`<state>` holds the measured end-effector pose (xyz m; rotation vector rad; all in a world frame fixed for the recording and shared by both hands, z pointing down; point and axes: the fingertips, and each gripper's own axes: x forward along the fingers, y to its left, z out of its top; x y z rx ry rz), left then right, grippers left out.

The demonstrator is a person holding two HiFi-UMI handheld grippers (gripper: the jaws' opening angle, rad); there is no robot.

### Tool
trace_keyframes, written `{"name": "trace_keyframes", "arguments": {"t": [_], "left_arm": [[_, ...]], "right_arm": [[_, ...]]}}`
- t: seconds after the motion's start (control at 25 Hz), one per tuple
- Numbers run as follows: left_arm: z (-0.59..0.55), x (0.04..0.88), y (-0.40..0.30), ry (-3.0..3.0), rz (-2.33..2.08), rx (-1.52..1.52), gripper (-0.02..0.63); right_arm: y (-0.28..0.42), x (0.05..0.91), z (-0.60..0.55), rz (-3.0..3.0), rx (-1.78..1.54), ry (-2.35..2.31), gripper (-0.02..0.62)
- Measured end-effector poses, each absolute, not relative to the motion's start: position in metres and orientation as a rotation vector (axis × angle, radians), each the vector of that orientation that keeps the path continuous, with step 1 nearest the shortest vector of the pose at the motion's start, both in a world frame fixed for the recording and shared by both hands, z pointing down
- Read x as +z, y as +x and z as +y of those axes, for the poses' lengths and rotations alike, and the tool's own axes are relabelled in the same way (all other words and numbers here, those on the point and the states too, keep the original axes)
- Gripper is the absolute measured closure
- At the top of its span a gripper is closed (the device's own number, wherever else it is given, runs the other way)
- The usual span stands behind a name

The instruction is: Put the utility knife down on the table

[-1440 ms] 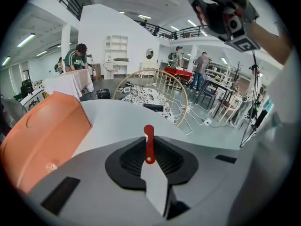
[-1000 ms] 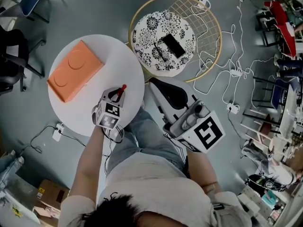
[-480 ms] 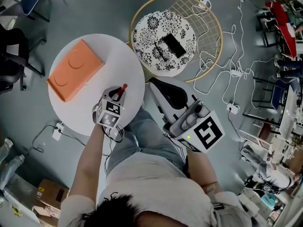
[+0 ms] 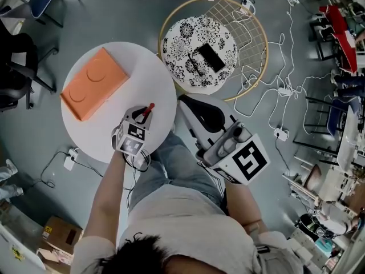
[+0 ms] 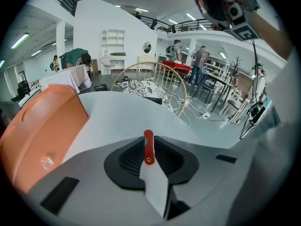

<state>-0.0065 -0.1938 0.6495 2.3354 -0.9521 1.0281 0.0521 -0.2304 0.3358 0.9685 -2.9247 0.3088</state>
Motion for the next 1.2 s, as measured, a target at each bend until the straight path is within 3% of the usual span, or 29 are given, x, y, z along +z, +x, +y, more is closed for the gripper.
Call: {"name": "trace_keyframes", "arguments": {"t": [0.2, 0.32, 0.68, 1.2], "left_arm": [[-0.192, 0.641, -0.011, 2.357, -0.995, 1.003, 0.549], [-0.189, 0.634, -0.014, 2.359, -1.021, 1.009, 0.589], [-0.178, 0.608, -0.021, 2.398, -1.069, 0.950, 0.595], [-0.150, 0.500, -0.023, 2.536, -1.208, 0.629, 0.597]], "right_arm": [[0.049, 0.332, -0.222, -2.931, 0.295, 0.964, 0.586], [0.048, 0.328, -0.216, -2.940, 0.283, 0.961, 0.586], [0.038, 0.318, -0.194, -2.968, 0.244, 0.935, 0.586], [0.016, 0.298, -0.143, -3.017, 0.161, 0.885, 0.586]]}}
